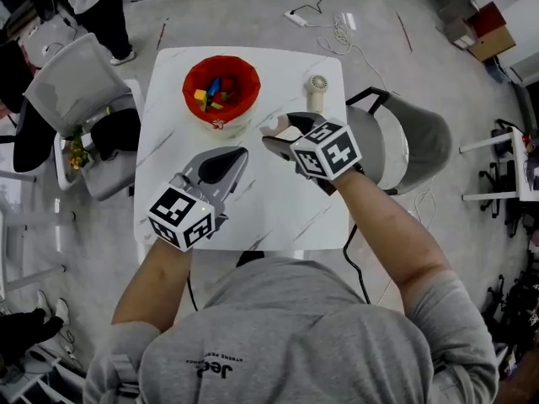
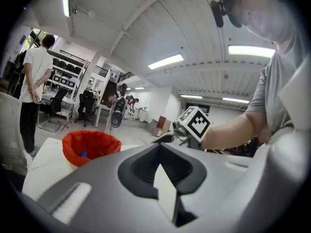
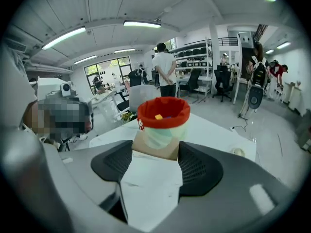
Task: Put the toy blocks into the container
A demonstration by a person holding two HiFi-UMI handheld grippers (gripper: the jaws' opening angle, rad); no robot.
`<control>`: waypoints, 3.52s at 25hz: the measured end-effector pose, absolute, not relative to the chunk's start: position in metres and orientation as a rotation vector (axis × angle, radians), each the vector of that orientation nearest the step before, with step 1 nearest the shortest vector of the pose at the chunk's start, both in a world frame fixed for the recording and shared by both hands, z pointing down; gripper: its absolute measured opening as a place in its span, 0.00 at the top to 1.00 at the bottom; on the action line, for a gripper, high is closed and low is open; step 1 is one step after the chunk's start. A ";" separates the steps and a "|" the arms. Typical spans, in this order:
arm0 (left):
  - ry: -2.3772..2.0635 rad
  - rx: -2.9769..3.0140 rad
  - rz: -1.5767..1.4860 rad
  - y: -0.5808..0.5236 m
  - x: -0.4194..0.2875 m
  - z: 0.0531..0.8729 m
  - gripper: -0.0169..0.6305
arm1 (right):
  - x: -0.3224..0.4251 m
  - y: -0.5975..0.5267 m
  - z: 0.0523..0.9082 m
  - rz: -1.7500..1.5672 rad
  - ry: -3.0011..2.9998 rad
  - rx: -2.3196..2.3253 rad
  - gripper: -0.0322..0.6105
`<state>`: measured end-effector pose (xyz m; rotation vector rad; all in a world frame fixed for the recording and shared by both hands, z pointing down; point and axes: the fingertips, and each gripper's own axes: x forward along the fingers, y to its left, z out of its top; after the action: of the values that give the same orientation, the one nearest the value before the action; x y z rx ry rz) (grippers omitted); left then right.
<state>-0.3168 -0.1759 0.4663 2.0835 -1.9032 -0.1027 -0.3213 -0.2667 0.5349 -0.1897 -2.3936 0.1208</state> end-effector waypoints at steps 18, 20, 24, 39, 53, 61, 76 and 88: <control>-2.008 2.038 -0.108 -0.187 -0.392 0.442 0.88 | -0.451 -0.269 0.496 -0.057 -2.421 -0.321 0.48; -2.011 2.030 -0.110 -0.185 -0.395 0.444 0.88 | -0.457 -0.266 0.493 -0.040 -2.453 -0.337 0.46; -2.000 2.044 -0.108 -0.186 -0.394 0.446 0.88 | -0.453 -0.266 0.484 -0.023 -2.506 -0.336 0.38; -1.623 2.406 -0.088 -0.275 -0.265 0.425 0.88 | -0.255 -0.367 0.442 0.122 -2.677 0.106 0.39; -1.123 2.732 -0.027 -0.326 -0.038 0.392 0.88 | 0.080 -0.389 0.397 0.160 -2.665 0.822 0.56; -1.023 2.774 -0.013 -0.301 0.067 0.386 0.88 | 0.251 -0.321 0.390 0.194 -2.668 1.113 0.82; -0.952 2.833 0.028 -0.268 0.180 0.366 0.88 | 0.421 -0.245 0.381 0.249 -2.690 1.389 0.95; -0.923 2.876 0.048 -0.270 0.201 0.355 0.88 | 0.446 -0.247 0.370 0.224 -2.698 1.437 0.95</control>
<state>0.2011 -0.2698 0.3553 2.8761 -0.9227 0.0481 0.4461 -0.2471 0.3696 1.4373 -2.6985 0.2245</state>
